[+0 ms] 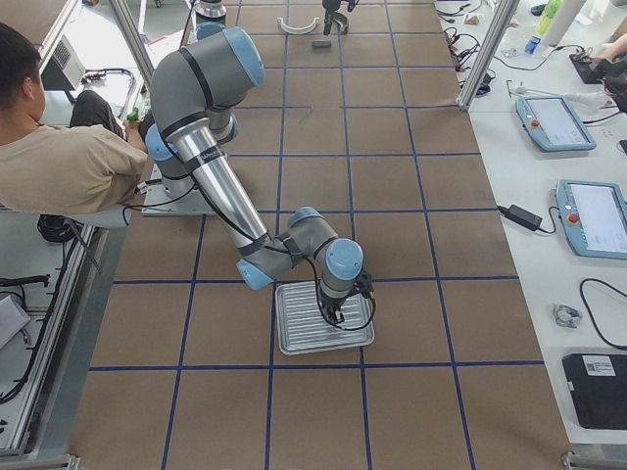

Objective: Place bearing gear from tray to pile

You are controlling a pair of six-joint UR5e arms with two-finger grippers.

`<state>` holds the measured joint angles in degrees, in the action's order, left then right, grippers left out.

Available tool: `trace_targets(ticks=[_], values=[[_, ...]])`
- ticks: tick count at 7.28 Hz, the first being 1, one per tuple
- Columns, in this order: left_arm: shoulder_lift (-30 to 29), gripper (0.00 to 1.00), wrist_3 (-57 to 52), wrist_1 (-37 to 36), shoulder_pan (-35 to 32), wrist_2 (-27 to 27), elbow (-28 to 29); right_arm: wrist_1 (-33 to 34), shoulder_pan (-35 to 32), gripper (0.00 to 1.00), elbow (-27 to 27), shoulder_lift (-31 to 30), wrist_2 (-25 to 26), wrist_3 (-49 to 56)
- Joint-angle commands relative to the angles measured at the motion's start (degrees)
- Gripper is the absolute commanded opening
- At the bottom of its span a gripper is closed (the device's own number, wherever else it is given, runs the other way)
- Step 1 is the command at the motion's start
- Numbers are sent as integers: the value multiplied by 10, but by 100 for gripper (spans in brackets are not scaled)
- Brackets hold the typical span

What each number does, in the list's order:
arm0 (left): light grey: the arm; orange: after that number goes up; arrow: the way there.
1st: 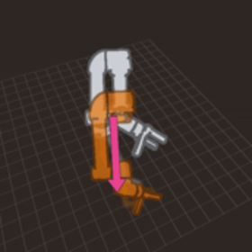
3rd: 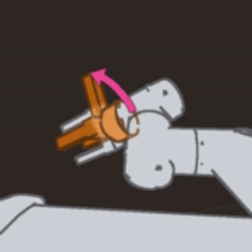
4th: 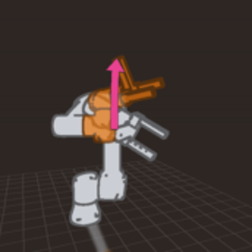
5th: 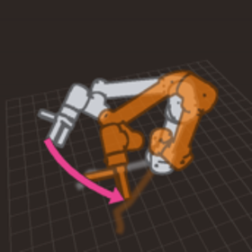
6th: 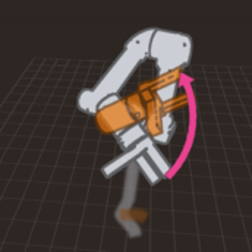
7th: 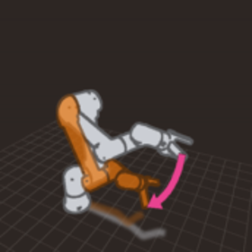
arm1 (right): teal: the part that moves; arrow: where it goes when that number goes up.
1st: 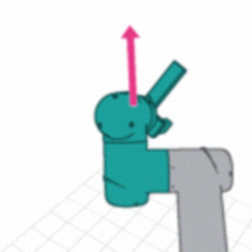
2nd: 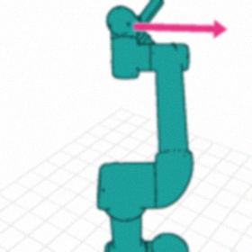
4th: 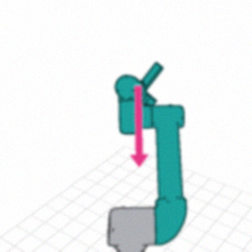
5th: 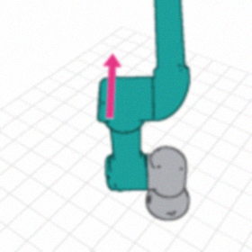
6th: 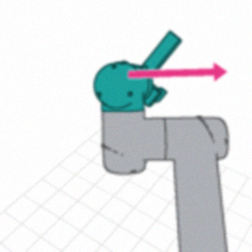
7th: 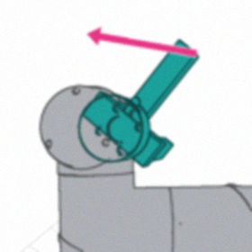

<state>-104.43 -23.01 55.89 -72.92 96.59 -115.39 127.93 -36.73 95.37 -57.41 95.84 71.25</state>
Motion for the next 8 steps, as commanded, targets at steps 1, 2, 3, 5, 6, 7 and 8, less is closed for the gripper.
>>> trace_targets(ticks=[1, 2, 3, 5, 6, 7, 8], values=[[-10, 0, -84, -1, 43, -3, -4, -41, -4, 7, 1, -39, 16, -23], [-18, 0, -85, 1, 54, -5, -6, -53, -11, 7, 4, -64, 14, -60], [-19, 0, -86, 6, 56, -4, -11, -54, -37, 5, 9, -78, 15, -66], [-21, 0, -82, 6, 56, -15, -16, -136, -116, 5, 10, -148, 14, -184], [-22, 0, -81, 7, 56, -32, -15, -172, -179, 7, 10, -174, 9, -263], [-22, 0, -81, 7, 56, -32, -15, -184, -258, 7, 10, -178, 12, -357], [-23, 23, -84, 7, 56, -32, -15, -188, -323, 12, 19, -182, 12, -437]])
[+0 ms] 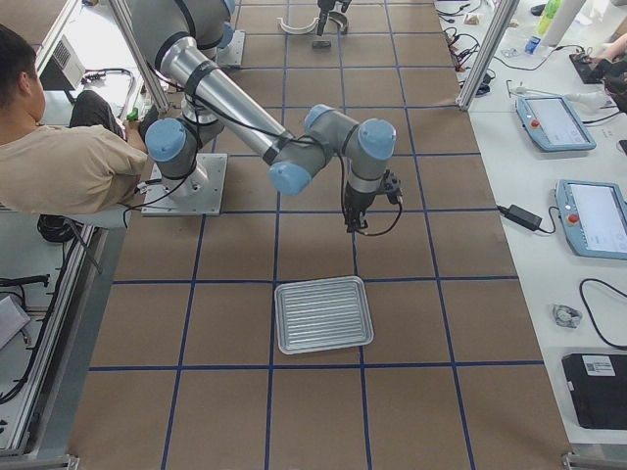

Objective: Place bearing gear from tray to pile

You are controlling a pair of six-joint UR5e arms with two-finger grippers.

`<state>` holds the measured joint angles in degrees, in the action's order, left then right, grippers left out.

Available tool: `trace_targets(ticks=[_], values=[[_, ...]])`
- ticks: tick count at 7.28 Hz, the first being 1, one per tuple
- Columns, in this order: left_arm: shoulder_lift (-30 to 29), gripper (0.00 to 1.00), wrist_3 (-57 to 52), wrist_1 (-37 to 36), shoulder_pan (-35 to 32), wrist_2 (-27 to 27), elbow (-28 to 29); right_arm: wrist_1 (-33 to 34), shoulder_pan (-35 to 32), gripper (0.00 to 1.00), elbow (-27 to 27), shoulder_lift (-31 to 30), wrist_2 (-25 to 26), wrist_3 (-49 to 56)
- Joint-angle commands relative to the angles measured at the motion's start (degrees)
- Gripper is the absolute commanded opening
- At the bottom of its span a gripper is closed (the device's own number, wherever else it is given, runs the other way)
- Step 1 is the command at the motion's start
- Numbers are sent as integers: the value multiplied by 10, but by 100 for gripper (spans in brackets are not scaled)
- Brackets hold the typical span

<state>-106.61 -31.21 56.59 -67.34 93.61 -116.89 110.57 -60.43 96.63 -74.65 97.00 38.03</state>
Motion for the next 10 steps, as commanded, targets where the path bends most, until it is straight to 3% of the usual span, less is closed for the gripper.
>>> trace_targets(ticks=[1, 3, 5, 6, 8, 10], values=[[0, 84, -4, 0, 0, -4, 0, -18, -135, 14, 26, -24, -9, -184], [2, 92, -6, 0, 0, -6, 7, -11, -281, 17, 49, -45, -34, -367], [18, 92, 4, -1, -16, -31, 20, -1, -394, 17, 51, -27, -58, -540], [23, 92, 3, 12, -17, -41, 43, 43, -439, 17, 52, -10, -59, -597], [45, 92, 38, 126, -62, -38, 118, 105, -509, 17, 52, 37, -62, -681], [47, 92, 100, 234, -101, -35, 203, 125, -528, 20, 56, 54, -78, -697]])
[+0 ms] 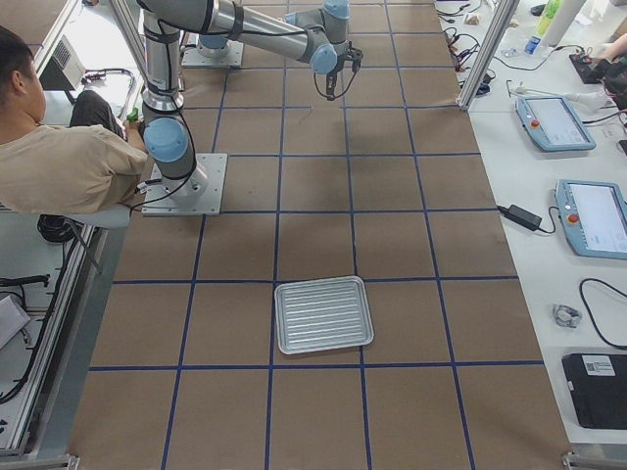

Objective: Place bearing gear from tray to pile

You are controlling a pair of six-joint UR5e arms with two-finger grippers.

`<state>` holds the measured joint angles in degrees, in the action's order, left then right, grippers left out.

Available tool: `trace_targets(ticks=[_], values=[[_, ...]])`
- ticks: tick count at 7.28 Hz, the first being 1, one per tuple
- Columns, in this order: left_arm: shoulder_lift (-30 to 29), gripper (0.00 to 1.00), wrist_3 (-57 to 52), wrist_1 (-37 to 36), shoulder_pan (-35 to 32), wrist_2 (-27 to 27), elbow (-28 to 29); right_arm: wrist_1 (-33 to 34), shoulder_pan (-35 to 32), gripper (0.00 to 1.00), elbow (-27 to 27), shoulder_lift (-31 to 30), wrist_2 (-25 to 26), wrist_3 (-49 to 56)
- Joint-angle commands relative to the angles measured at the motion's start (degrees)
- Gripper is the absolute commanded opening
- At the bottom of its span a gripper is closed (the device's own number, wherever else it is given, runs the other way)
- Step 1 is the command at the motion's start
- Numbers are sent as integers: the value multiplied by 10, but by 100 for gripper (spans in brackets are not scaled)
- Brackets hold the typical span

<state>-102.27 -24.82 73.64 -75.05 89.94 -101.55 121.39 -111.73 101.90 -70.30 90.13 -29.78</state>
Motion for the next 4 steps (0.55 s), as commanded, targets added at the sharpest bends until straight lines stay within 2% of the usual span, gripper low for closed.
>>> trace_targets(ticks=[1, 2, 3, 4], values=[[15, 91, 61, 81, -42, -7, 70, 19, -33, 21, 7, 15, -9, -34], [28, 91, 83, 84, -71, -3, 84, 30, -47, 22, 7, 26, -10, -35], [48, 91, 101, 101, -95, 1, 88, 51, -52, 47, 8, 44, -10, -45], [78, 91, 128, 133, -105, 0, 87, 53, -52, 69, 11, 47, -10, -47]])
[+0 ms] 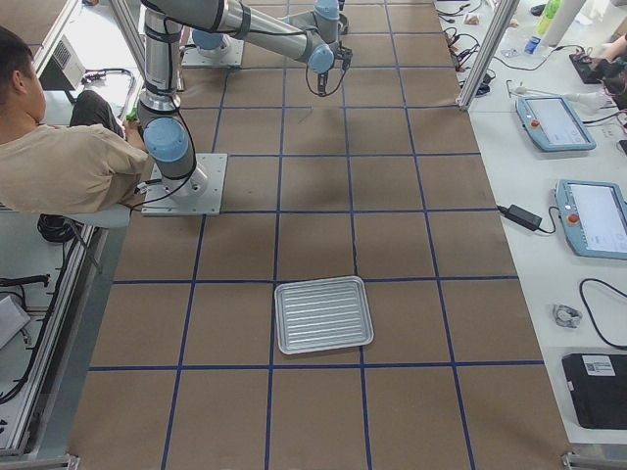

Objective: Place bearing gear from tray to pile

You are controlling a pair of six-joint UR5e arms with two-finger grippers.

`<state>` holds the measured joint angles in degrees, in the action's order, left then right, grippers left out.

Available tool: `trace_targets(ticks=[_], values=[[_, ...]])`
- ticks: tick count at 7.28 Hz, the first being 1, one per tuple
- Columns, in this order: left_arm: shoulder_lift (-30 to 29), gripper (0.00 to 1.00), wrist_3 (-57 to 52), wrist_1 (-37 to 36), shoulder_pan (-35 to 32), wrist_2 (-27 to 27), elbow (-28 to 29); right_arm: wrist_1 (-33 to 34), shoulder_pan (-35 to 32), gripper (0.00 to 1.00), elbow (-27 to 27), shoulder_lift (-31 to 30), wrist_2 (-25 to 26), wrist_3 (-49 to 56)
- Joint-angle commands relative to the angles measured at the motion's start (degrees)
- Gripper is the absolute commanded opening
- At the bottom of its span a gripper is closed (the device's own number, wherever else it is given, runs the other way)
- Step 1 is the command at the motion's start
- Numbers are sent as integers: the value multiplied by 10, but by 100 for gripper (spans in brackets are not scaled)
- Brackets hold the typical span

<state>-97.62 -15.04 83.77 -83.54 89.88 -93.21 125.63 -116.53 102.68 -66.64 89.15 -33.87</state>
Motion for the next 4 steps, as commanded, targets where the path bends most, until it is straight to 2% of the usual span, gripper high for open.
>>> trace_targets(ticks=[1, 2, 4], values=[[60, 93, 50, 39, -23, -5, 4, 12, -4, 98, 10, 6, 1, -9], [77, 100, 58, 39, -36, -1, 4, 21, -3, 100, 6, 5, 4, -6], [90, 100, 118, 79, -81, -3, 6, 15, 58, 100, 1, -19, 38, 49]])
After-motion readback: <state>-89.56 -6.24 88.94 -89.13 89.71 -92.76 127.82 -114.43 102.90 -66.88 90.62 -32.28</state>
